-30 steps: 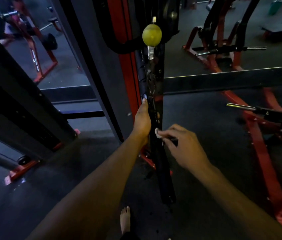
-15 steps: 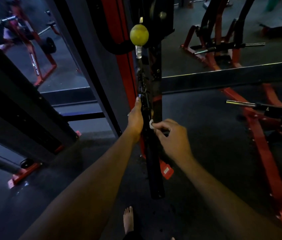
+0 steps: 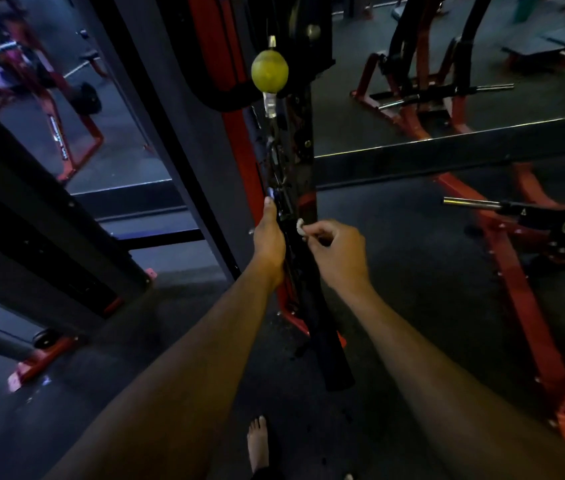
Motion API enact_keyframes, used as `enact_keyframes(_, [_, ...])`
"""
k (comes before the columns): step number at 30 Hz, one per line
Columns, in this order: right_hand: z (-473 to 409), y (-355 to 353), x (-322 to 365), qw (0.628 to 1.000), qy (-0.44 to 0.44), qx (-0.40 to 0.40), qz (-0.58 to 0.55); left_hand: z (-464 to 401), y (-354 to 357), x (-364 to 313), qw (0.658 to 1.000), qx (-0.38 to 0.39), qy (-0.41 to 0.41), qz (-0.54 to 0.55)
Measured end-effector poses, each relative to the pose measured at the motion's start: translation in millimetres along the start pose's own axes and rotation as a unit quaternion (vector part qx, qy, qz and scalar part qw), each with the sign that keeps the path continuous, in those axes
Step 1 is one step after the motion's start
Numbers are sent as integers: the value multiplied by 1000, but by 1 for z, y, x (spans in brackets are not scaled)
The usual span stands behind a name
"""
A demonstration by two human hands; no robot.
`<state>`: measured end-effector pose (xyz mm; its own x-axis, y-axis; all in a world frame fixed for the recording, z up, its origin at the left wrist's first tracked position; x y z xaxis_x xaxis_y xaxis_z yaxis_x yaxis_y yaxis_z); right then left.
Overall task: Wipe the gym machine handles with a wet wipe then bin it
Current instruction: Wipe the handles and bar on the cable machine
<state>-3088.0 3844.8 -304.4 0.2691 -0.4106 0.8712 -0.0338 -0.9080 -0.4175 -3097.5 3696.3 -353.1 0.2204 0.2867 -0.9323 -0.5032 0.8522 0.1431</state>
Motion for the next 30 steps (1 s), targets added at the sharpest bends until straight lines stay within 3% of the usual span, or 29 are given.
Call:
enact_keyframes(6, [29,-12,6,992,-40,95,77,2,-2,-5,1000,26,-1,-7])
enact_keyframes(11, [-5,-12,48,984,-143,42,103,6,7,-3,992,112,-10,51])
enact_keyframes(18, [17,-3,61,921,-264,141,250,12,3,-3,977,198,17,79])
enact_keyframes(24, [37,-20,70,900,-280,224,247,14,3,0,969,225,1,101])
enact_keyframes(28, [13,-15,97,905,-288,167,264,16,7,2,963,233,-19,137])
enact_keyframes(30, [10,5,102,897,-279,176,295,15,8,4,956,242,-34,161])
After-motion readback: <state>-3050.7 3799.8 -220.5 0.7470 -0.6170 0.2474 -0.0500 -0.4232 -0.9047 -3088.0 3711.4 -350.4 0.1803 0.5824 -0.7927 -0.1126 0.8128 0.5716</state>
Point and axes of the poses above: each hand's wrist, its own z-axis away from the middle knuckle, its own y-axis out of the palm, x = y × z, the point moved 8 cm from there along -z, towards the middle knuckle, and after that the axes turned 1 degree about z, right-handed, at the moved point
